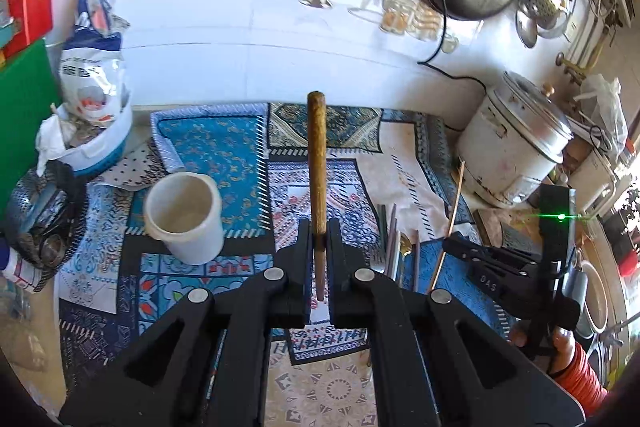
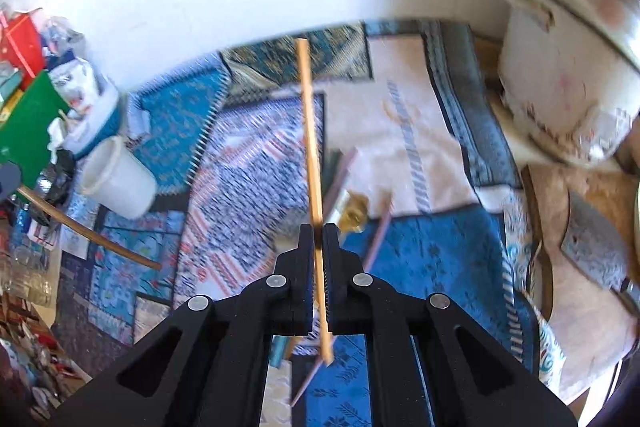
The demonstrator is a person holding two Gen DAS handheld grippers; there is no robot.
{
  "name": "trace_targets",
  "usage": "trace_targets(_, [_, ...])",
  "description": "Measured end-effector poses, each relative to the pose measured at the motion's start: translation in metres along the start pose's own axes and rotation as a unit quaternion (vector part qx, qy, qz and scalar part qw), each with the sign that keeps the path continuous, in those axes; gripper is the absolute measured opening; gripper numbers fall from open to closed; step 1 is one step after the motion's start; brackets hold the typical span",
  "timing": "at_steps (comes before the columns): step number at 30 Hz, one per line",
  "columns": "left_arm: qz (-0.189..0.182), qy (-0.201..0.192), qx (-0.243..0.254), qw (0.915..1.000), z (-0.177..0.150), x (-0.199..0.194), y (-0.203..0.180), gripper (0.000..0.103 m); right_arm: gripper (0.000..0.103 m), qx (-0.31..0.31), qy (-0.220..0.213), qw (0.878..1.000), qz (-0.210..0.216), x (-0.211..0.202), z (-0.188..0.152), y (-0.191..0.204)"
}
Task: Organize utensils
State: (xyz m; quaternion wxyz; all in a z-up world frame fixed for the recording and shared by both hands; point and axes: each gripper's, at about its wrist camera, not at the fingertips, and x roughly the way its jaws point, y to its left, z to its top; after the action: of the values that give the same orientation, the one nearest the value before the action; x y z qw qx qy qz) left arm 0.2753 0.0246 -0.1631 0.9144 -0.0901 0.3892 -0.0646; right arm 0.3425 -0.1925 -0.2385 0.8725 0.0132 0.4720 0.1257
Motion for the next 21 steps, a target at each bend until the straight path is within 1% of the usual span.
trace_targets(5, [0.024,-0.023,-0.022,0.9992,0.006,-0.017,0.02,0.004,0.003,-0.027,-0.03,0.999,0.03,-0.015,0.019,0.024])
trace_targets(7, [0.034,-0.031,-0.03,0.9985,0.009,-0.022,0.029,0.004,0.0,-0.036,-0.039,0.998,0.045,-0.019,0.027,0.035])
trace_targets(11, [0.053,-0.048,-0.045,0.9964,0.017,-0.033,0.046,0.004,0.0,-0.057,-0.057,0.994,0.072,-0.03,0.042,0.057])
trace_targets(13, [0.065,-0.059,-0.05,0.9949,0.022,-0.04,0.054,0.004,0.0,-0.071,-0.067,0.992,0.079,-0.034,0.048,0.07])
trace_targets(17, [0.074,-0.076,-0.057,0.9927,0.031,-0.053,0.072,0.004,0.0,-0.092,-0.081,0.989,0.088,-0.039,0.057,0.094])
trace_targets(21, [0.073,-0.084,-0.055,0.9922,0.04,-0.06,0.09,0.004,0.0,-0.082,-0.076,0.99,0.087,-0.031,0.061,0.103])
